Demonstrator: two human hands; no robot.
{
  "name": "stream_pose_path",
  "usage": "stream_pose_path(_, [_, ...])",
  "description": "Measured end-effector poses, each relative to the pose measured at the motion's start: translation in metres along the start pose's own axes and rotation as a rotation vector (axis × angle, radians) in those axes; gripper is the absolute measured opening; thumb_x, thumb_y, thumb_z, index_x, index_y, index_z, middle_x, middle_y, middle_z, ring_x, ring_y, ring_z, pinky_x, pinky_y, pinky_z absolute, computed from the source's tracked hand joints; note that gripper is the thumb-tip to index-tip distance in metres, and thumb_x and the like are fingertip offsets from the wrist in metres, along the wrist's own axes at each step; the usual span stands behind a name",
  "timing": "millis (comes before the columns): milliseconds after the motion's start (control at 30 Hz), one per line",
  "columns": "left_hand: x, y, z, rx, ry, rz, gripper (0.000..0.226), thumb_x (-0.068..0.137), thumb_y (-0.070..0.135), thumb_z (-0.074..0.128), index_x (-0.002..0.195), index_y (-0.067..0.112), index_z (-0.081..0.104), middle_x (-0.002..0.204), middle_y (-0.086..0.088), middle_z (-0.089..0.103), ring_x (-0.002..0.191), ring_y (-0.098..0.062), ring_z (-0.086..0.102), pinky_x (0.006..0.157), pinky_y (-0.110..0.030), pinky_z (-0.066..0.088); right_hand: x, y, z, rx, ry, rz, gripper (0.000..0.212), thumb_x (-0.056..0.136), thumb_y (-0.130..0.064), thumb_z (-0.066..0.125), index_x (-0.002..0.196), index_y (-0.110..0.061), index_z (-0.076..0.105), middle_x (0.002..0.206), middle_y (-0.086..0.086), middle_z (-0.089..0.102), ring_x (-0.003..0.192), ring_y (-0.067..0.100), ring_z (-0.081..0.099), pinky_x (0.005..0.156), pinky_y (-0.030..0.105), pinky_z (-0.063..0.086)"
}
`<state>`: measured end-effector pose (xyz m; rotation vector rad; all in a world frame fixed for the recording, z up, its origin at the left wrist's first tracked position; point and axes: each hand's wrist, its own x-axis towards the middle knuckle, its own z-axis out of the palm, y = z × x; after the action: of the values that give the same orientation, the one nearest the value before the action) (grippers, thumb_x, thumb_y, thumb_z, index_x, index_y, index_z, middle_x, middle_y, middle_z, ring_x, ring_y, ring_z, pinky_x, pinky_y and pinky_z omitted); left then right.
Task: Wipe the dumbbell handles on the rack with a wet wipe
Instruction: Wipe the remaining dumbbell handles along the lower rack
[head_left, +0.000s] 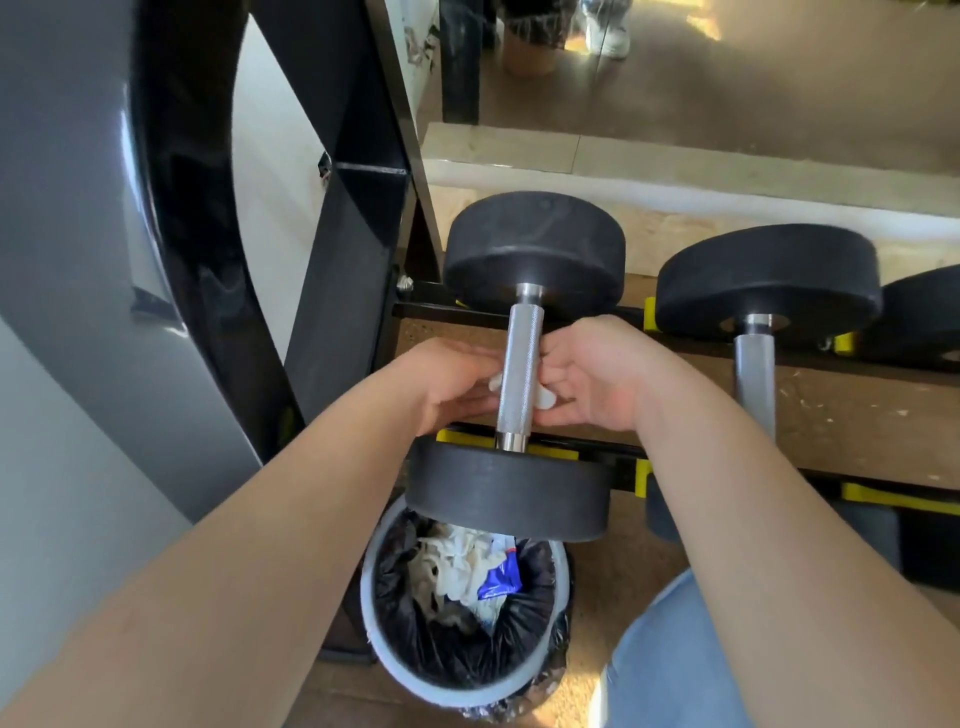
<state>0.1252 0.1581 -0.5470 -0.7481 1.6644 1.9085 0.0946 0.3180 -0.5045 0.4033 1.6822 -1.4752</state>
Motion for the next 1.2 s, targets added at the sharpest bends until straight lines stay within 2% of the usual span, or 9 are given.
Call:
stream_pose_path(133, [-0.002, 0.011, 0.004, -0.007, -0.110, -0.024, 0.026, 0.104, 0.011, 0.055, 0.126, 0.001, 0.066, 0.112, -0.020, 0.072, 0.088, -0.029, 0.073, 0.078, -0.037, 0.063, -0.002, -0.004, -0.005, -0.313, 0.109, -0.063, 0.046, 0.106, -0.004, 0.039, 0.149, -0.016, 0.047, 0.100, 0.010, 0.074, 0.102, 0.025, 0.070, 0.089, 0.048, 0.060])
stream_pose_path(267, [-0.001, 0.016, 0.006, -0.149, -0.128, 0.068, 0.029, 0.105, 0.007, 0.051, 0.129, -0.004, 0.063, 0.110, -0.026, 0.071, 0.089, -0.033, 0.076, 0.078, -0.034, 0.064, 0.000, -0.001, -0.013, -0.646, 0.241, -0.149, 0.060, 0.103, -0.007, 0.043, 0.158, -0.028, 0.033, 0.137, 0.014, 0.063, 0.119, 0.030, 0.063, 0.102, 0.048, 0.053])
stream_pose_path(400, [-0.007, -0.001, -0.007, 0.151, -0.185, 0.035, 0.027, 0.101, 0.002, 0.055, 0.121, 0.009, 0.072, 0.107, -0.013, 0.077, 0.095, -0.021, 0.074, 0.088, -0.031, 0.058, -0.007, 0.005, -0.014, -0.997, 0.329, -0.172, 0.053, 0.101, -0.009, 0.044, 0.153, -0.019, 0.044, 0.150, 0.012, 0.050, 0.133, 0.033, 0.052, 0.105, 0.042, 0.045])
stream_pose_path(533, [-0.011, 0.001, -0.010, 0.471, -0.205, -0.049, 0.030, 0.095, -0.007, 0.057, 0.101, 0.012, 0.078, 0.097, -0.010, 0.079, 0.085, -0.016, 0.075, 0.080, -0.027, 0.058, -0.006, 0.008, -0.012, -1.095, 0.358, -0.160, 0.053, 0.099, -0.009, 0.046, 0.151, -0.019, 0.046, 0.145, 0.013, 0.055, 0.127, 0.035, 0.056, 0.104, 0.047, 0.050])
stream_pose_path(667, [-0.006, 0.016, 0.003, 0.043, -0.080, 0.075, 0.023, 0.098, -0.004, 0.057, 0.112, 0.004, 0.073, 0.098, -0.010, 0.079, 0.080, -0.014, 0.076, 0.071, -0.024, 0.060, -0.005, 0.009, -0.012, -1.134, 0.413, -0.186, 0.048, 0.098, -0.010, 0.051, 0.146, -0.018, 0.050, 0.133, 0.012, 0.062, 0.116, 0.034, 0.062, 0.097, 0.047, 0.055])
stream_pose_path(767, [-0.001, 0.015, 0.011, -0.075, 0.051, 0.200, 0.020, 0.099, 0.005, 0.062, 0.114, 0.008, 0.074, 0.106, -0.013, 0.078, 0.095, -0.019, 0.075, 0.084, -0.029, 0.061, -0.004, 0.009, -0.011, -1.135, 0.412, -0.195, 0.047, 0.098, -0.009, 0.050, 0.144, -0.018, 0.052, 0.131, 0.012, 0.062, 0.114, 0.034, 0.062, 0.095, 0.046, 0.055])
stream_pose_path(833, [-0.008, 0.007, 0.005, 0.057, 0.086, 0.229, 0.016, 0.096, 0.009, 0.068, 0.109, 0.011, 0.077, 0.110, -0.012, 0.077, 0.107, -0.026, 0.073, 0.098, -0.037, 0.057, -0.002, 0.009, -0.010, -1.147, 0.408, -0.213, 0.043, 0.098, -0.009, 0.051, 0.140, -0.018, 0.054, 0.126, 0.011, 0.064, 0.109, 0.032, 0.063, 0.088, 0.042, 0.056])
stream_pose_path(933, [-0.029, -0.003, -0.014, 0.289, 0.081, 0.217, 0.015, 0.085, 0.016, 0.080, 0.100, 0.019, 0.083, 0.107, 0.001, 0.079, 0.105, -0.020, 0.074, 0.109, -0.043, 0.049, 0.001, 0.012, -0.005, -1.170, 0.406, -0.222, 0.036, 0.098, -0.012, 0.051, 0.132, -0.018, 0.059, 0.116, 0.008, 0.065, 0.101, 0.029, 0.063, 0.084, 0.041, 0.057])
stream_pose_path(1200, [-0.020, 0.016, 0.020, 0.263, 0.231, 0.420, 0.012, 0.079, 0.023, 0.088, 0.086, 0.029, 0.080, 0.093, 0.005, 0.077, 0.096, -0.011, 0.072, 0.100, -0.040, 0.056, -0.001, 0.010, -0.003, -1.168, 0.389, -0.211, 0.031, 0.098, -0.013, 0.052, 0.128, -0.016, 0.062, 0.110, 0.008, 0.065, 0.098, 0.027, 0.064, 0.088, 0.043, 0.058])
